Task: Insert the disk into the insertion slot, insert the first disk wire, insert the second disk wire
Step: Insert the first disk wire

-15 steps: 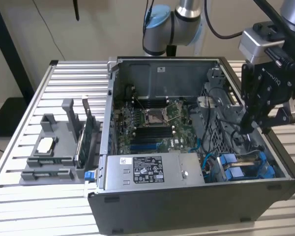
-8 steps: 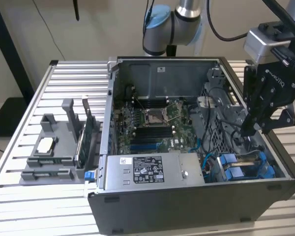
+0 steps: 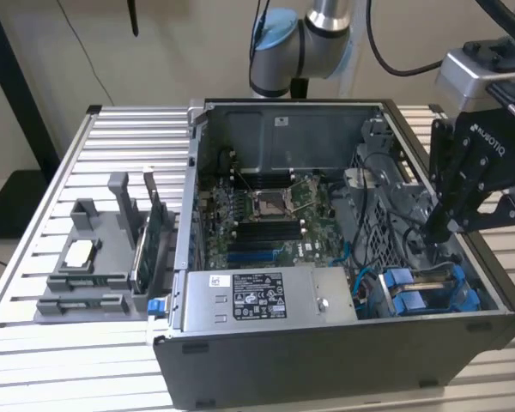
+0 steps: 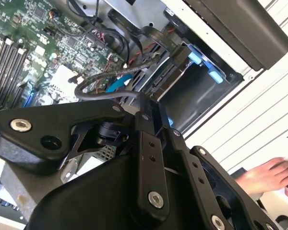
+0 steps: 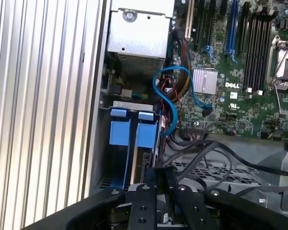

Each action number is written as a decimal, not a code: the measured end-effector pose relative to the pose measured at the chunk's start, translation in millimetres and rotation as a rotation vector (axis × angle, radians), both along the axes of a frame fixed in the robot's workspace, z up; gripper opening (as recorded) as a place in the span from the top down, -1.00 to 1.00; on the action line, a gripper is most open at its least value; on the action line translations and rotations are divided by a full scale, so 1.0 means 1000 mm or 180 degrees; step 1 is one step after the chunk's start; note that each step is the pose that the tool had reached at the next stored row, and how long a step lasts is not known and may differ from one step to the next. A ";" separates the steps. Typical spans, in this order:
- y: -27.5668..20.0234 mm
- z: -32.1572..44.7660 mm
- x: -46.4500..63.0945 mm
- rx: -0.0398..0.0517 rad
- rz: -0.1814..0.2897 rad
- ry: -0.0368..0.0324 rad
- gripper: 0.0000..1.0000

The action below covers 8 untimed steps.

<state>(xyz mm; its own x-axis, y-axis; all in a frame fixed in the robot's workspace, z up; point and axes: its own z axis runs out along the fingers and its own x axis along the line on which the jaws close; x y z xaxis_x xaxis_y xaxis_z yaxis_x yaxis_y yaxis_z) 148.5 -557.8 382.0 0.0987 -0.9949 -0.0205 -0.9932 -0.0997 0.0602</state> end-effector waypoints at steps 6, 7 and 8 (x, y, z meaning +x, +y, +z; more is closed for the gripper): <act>-0.0029 -0.0015 0.007 -0.0023 0.0000 0.0082 0.62; -0.0034 -0.0017 0.008 -0.0027 0.0000 0.0094 0.62; -0.0039 -0.0020 0.009 -0.0030 0.0000 0.0106 0.62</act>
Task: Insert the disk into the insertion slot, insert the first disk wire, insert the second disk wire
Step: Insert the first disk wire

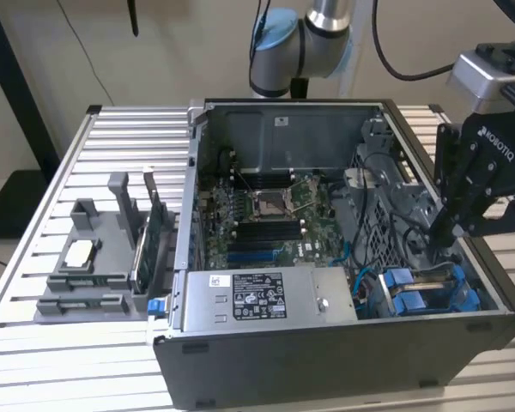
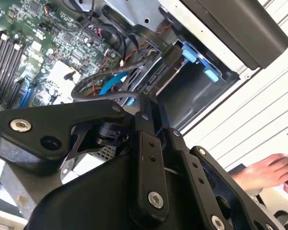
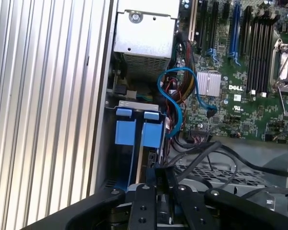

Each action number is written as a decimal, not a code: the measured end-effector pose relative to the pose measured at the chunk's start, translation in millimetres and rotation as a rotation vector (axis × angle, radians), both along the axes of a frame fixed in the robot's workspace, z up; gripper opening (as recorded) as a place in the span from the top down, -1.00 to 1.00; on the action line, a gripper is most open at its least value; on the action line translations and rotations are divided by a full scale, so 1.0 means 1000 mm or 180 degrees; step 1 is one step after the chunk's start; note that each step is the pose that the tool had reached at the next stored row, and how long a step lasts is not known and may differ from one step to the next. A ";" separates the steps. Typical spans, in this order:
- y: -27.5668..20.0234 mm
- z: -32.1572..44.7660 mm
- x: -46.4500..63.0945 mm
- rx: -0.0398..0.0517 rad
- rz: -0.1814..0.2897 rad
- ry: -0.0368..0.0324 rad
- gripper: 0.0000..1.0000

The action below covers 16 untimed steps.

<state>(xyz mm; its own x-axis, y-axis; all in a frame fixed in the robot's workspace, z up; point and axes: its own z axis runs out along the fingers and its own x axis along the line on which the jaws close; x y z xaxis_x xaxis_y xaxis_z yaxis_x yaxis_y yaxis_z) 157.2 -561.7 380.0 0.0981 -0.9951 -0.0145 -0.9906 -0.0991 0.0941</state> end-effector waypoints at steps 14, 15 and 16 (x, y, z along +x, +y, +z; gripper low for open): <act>-0.0044 -0.0022 0.010 -0.0012 0.0000 0.0110 0.62; -0.0044 -0.0021 0.011 -0.0013 0.0000 0.0110 0.62; -0.0044 -0.0022 0.011 -0.0012 0.0000 0.0110 0.62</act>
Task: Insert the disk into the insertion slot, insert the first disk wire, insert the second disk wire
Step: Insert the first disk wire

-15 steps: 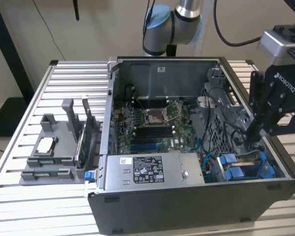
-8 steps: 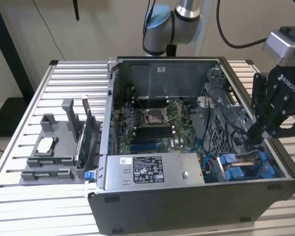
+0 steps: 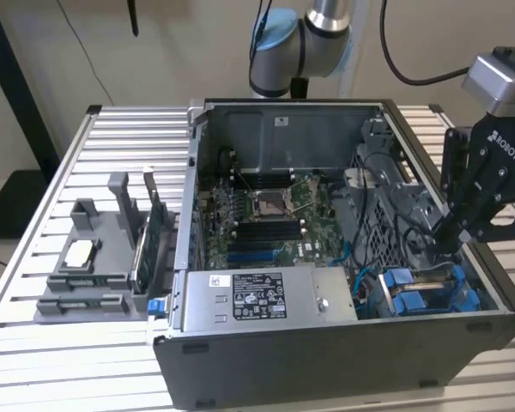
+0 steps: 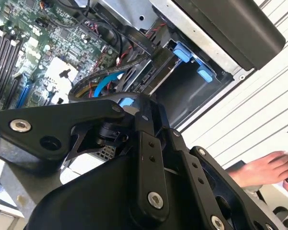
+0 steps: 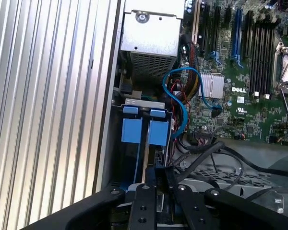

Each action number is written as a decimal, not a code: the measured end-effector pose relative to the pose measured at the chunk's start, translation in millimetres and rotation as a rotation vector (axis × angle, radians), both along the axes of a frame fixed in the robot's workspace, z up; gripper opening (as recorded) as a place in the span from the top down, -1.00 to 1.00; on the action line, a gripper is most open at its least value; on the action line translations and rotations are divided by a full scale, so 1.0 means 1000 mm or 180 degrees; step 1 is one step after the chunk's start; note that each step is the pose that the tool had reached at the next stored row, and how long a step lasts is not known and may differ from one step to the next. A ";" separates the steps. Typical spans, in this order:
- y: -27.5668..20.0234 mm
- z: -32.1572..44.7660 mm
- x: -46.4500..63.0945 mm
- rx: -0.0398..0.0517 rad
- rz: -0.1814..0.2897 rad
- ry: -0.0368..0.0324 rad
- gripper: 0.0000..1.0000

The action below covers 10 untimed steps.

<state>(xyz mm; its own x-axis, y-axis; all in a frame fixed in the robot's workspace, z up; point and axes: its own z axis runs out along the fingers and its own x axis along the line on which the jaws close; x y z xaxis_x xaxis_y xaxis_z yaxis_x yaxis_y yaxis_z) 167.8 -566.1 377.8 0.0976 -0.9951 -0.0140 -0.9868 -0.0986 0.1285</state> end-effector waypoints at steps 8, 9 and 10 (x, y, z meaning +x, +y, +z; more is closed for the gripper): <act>-0.0014 -0.0037 0.001 0.0000 0.0000 0.0020 0.62; -0.0015 -0.0044 0.001 0.0003 -0.0001 0.0020 0.62; -0.0016 -0.0050 0.001 0.0012 -0.0001 0.0020 0.62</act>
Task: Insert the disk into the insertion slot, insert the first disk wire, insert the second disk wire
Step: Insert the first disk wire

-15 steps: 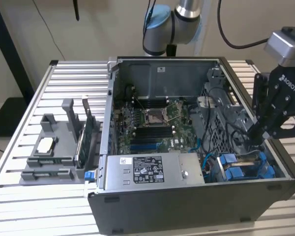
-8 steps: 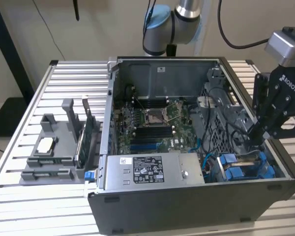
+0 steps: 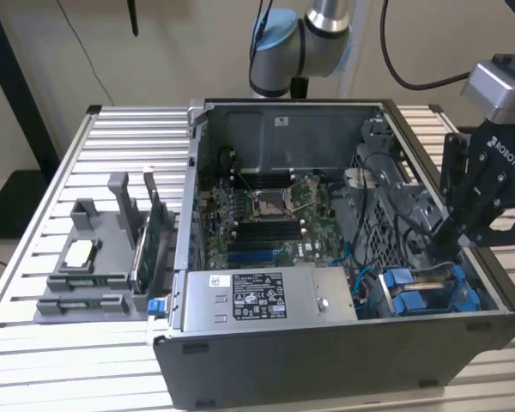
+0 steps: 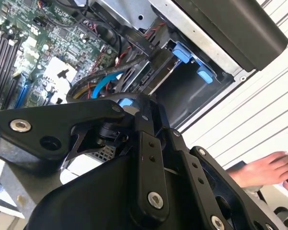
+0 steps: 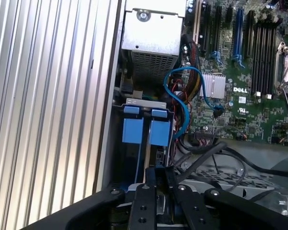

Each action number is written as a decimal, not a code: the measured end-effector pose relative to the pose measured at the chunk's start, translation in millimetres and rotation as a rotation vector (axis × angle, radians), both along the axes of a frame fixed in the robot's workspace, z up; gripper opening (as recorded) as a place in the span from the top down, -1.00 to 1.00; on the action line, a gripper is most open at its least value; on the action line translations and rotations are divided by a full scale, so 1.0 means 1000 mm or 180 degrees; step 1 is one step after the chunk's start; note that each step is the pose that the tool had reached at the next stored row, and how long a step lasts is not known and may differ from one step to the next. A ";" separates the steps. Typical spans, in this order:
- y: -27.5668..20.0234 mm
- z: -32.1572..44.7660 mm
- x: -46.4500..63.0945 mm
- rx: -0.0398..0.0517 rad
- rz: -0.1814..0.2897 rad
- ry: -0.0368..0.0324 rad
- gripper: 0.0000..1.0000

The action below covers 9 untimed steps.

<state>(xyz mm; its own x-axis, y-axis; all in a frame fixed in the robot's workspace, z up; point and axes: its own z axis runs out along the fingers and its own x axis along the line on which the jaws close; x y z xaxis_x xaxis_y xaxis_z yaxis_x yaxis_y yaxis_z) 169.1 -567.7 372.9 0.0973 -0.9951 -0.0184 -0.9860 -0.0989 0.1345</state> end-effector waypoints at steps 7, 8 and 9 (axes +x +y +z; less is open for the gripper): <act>0.0001 -0.0019 0.000 0.0049 0.0000 -0.0002 0.62; 0.0001 -0.0022 0.000 0.0049 0.0000 -0.0005 0.62; 0.0001 -0.0027 0.000 0.0049 0.0000 -0.0011 0.62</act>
